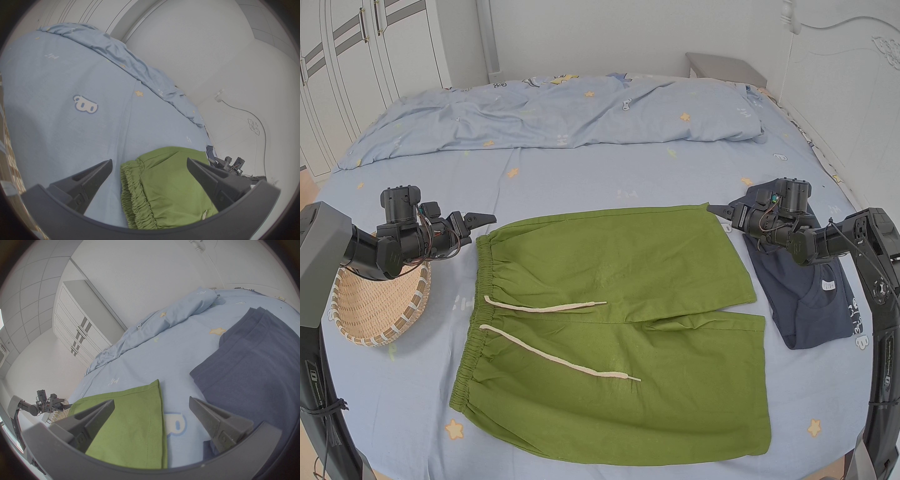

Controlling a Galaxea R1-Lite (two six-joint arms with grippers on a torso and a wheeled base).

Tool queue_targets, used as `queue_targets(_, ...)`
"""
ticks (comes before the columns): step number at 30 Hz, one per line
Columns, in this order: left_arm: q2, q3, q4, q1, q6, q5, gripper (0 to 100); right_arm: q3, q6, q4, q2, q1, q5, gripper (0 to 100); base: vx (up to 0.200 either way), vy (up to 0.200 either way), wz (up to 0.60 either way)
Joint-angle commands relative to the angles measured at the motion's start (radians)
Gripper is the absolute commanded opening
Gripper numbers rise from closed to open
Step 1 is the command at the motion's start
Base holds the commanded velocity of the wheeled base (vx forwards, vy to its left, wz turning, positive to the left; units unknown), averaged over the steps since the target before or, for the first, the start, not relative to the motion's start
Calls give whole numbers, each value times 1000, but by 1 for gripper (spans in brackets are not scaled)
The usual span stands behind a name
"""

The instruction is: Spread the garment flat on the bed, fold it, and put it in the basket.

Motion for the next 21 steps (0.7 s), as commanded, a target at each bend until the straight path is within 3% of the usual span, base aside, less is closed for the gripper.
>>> queue_targets(1,-35,23,1,-10,-2,26,100,27,2,1,-65,-9,-12,100,0,0,0)
queue_targets(7,-250,222,9,-15,-19,43,100,281,20,-5,-284,-49,-15,100,0,0,0)
queue_targets(15,-551,779,-8,-27,-27,24,100,774,15,-140,-561,-74,-12,100,0,0,0)
queue_targets(21,-653,1007,-8,-4,-27,23,100,1041,9,-271,-643,-69,-15,100,0,0,0)
